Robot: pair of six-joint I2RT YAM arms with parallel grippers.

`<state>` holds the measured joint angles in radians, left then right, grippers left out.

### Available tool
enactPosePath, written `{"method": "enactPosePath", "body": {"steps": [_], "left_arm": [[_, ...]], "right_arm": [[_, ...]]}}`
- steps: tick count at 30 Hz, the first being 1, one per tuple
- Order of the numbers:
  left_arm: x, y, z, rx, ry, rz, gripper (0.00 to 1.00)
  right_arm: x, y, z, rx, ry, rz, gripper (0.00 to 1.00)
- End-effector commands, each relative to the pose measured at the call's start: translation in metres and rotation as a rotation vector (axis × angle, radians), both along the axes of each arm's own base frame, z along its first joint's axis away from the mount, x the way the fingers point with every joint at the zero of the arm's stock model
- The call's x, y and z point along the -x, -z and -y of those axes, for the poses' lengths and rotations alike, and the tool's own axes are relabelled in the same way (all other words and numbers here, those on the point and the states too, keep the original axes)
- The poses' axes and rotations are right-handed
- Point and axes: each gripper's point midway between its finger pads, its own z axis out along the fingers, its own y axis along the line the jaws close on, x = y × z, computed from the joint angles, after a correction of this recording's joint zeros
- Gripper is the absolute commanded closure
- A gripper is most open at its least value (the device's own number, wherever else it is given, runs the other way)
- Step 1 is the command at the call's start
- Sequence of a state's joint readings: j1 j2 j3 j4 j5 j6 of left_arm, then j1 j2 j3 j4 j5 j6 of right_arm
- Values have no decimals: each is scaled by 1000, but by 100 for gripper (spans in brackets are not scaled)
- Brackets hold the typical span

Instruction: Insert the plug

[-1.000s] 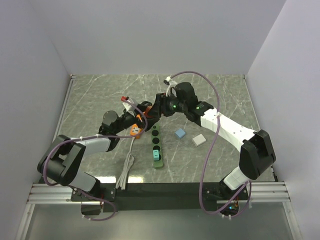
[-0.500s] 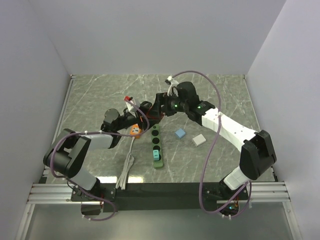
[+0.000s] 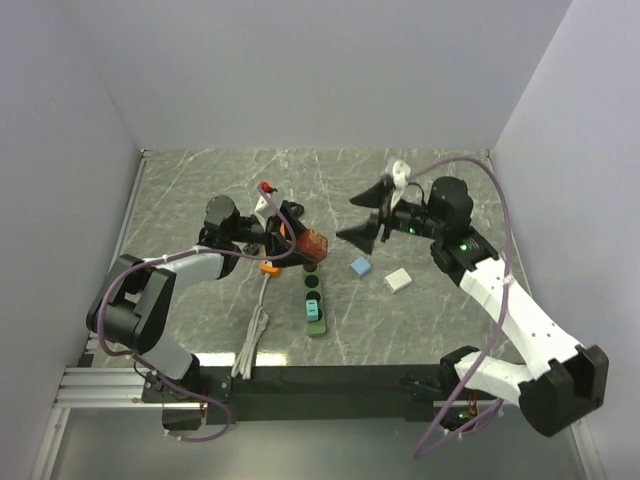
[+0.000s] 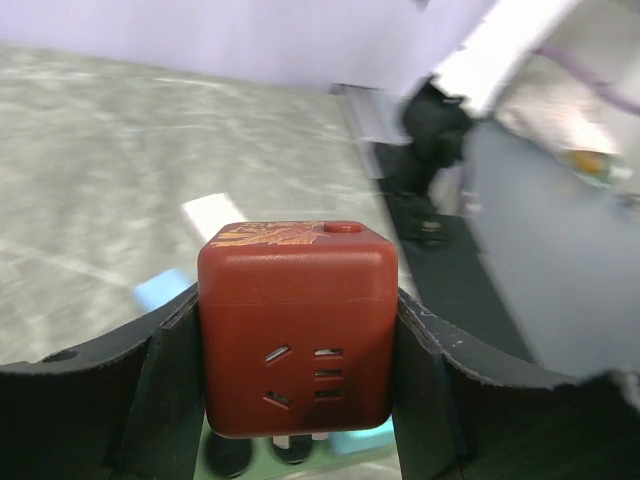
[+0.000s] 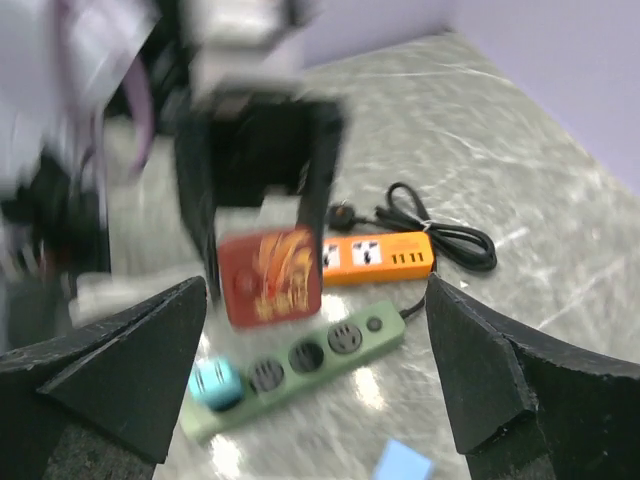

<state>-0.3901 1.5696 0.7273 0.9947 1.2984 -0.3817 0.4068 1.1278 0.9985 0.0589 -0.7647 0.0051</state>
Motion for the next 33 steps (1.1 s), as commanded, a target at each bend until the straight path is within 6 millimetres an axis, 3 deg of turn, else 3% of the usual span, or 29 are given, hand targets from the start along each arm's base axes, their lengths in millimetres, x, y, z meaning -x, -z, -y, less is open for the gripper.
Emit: {"method": "enactPosePath", "body": {"steps": [1,3,4,8,11,12,14,20,33], "left_arm": [[38,-31,-4,-2,204,21,99],[53,-43,2,3,249,15,99],[56,-48,4,7,256,16,99],[75,-68,13,8,280,-37,99],[91,-83,14,29,293,-60,100],[97,-91,12,41,300,-70,100],[101,-97,13,51,297,-118,100],[111,-100,16,76,341,-183,100],[129,-108,16,107,417,-140,100]], "right_arm": [[45,7,-4,96,-266,303,4],[65,17,-2,131,-356,308,3],[65,19,-2,159,-374,357,3],[74,17,-5,184,-429,424,2],[95,9,-11,199,-550,541,1],[105,16,-11,215,-590,522,1],[109,10,-17,225,-635,599,1],[125,6,-24,251,-759,675,1],[133,37,-34,286,-878,583,3]]}}
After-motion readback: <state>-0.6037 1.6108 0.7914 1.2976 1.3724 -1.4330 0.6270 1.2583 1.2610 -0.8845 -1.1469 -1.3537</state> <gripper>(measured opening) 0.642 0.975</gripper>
